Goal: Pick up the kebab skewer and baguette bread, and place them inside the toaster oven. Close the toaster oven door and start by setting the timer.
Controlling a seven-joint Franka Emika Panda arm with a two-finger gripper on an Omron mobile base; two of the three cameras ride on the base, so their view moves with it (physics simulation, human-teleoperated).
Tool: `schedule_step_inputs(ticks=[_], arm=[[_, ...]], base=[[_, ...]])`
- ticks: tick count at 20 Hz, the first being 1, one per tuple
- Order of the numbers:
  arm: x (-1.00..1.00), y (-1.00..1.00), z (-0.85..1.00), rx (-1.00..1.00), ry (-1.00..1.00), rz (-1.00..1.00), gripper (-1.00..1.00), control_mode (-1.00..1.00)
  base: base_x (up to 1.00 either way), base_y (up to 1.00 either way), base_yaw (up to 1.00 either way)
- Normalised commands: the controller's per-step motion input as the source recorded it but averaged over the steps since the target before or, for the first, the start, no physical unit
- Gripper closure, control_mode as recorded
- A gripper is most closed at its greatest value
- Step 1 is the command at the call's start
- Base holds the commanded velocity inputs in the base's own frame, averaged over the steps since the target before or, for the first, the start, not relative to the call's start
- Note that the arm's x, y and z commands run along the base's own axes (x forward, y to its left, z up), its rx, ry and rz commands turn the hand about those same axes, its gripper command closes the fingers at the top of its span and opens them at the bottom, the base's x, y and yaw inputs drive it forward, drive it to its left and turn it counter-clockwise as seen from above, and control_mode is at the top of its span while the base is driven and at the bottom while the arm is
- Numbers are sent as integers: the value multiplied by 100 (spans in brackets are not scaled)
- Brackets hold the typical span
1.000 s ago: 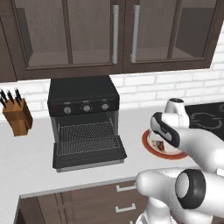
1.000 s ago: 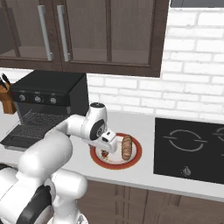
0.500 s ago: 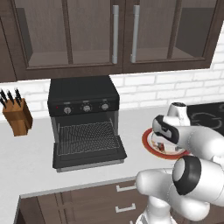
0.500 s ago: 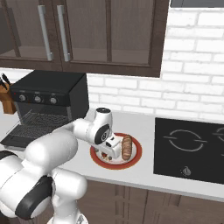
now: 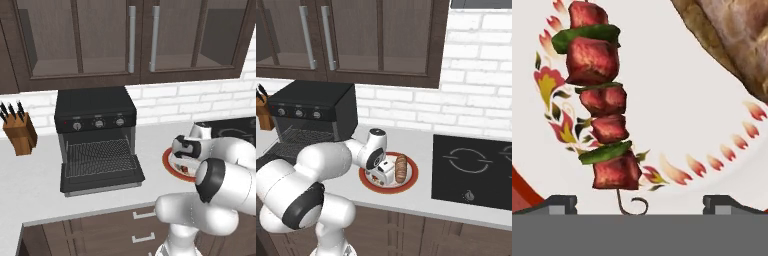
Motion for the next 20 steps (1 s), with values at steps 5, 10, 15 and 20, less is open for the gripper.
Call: schedule_step_inputs(ticks=[5,10,15,20], arm=[[47,9,-11,2,0,0,-100,-100],[29,0,-13,0,0,0,-100,-100],[1,0,-22,0,0,-1,-100,-100],[-11,0,-13,0,0,-6,100,-100]], base=[[0,0,0],[0,0,0],[0,0,0],[0,0,0]])
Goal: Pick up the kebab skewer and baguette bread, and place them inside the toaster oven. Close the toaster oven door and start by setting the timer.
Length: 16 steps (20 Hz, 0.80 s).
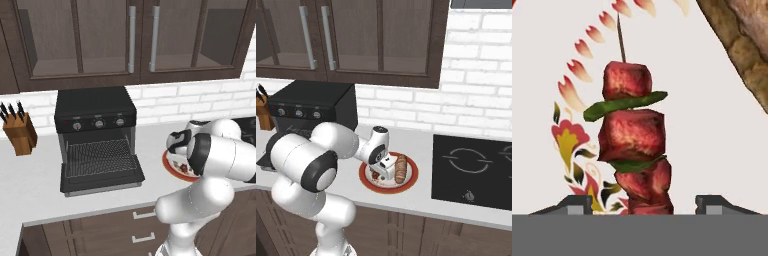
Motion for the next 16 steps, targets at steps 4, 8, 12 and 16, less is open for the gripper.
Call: schedule_step_inputs(ticks=[4,8,12,16], arm=[[-21,0,-14,0,0,-8,100,-100],[-16,5,-10,0,5,-7,100,-100],[-45,9,99,0,0,0,100,-100],[-96,60,93,0,1,7,100,-100]], base=[[0,0,0],[0,0,0],[0,0,0],[0,0,0]])
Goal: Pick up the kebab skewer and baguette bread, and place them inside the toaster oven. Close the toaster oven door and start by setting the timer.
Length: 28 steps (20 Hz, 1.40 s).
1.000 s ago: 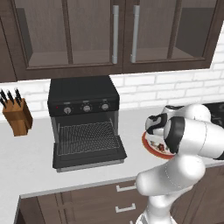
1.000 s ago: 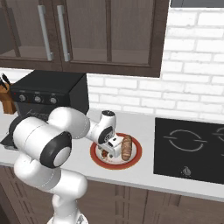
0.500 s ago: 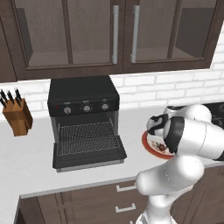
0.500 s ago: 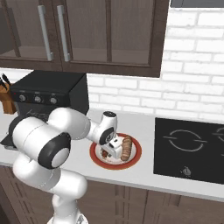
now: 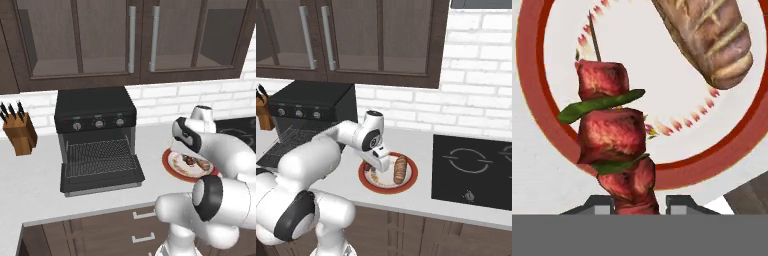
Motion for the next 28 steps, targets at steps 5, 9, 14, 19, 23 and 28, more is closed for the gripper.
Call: schedule_step_inputs(ticks=[5,9,14,19,23,28], arm=[[-27,100,65,-2,8,15,100,-100],[0,100,55,-3,4,15,100,-100],[22,100,39,-2,1,19,100,-100],[21,100,10,0,0,15,100,-100],[21,100,0,0,0,11,100,-100],[27,100,4,0,0,3,100,-100]], base=[[0,0,0],[0,0,0],[0,0,0],[0,0,0],[0,0,0],[0,0,0]])
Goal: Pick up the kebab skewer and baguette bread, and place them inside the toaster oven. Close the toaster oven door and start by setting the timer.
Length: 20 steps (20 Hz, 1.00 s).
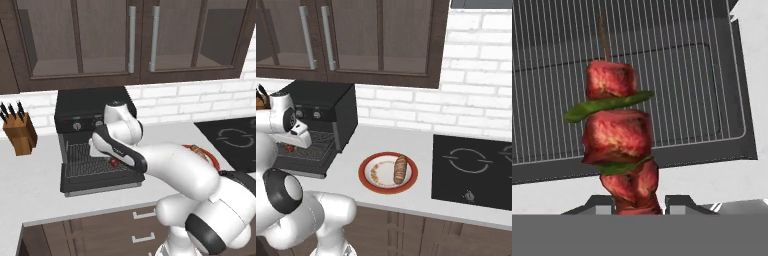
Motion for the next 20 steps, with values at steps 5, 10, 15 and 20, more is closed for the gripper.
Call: schedule_step_inputs(ticks=[5,10,15,20], arm=[[8,90,-3,0,0,0,100,-100],[14,55,-10,1,-1,0,100,-100],[16,19,-10,0,0,0,100,-100],[20,0,-14,0,0,0,100,-100]], base=[[0,0,0],[0,0,0],[0,0,0],[0,0,0]])
